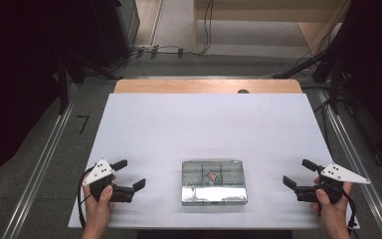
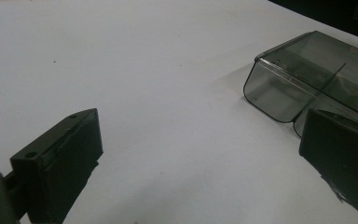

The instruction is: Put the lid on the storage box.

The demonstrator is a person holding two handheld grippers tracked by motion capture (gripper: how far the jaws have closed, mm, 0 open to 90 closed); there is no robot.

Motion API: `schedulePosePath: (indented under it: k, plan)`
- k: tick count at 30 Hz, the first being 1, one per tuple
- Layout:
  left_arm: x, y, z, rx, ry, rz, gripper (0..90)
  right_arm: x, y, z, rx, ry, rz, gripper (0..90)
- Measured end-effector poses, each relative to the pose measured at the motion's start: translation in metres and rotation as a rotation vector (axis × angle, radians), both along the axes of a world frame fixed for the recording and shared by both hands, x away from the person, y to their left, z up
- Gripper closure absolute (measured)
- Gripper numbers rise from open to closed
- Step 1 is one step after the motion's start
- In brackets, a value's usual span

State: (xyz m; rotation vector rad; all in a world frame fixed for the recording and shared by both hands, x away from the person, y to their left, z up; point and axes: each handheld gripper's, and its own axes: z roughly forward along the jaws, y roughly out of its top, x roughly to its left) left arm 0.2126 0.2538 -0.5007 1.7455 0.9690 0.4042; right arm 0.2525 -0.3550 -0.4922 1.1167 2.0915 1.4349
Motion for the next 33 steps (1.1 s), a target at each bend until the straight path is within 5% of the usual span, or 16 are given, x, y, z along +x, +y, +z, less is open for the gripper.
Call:
schedulePosePath:
  k: [33]
  plan:
    - [-0.0007,0.0051,-0.0094,-0.074,-0.034,0.011,0.0,0.0037,-0.0047,-0.0064,0.004,0.001,-0.01,0.0]
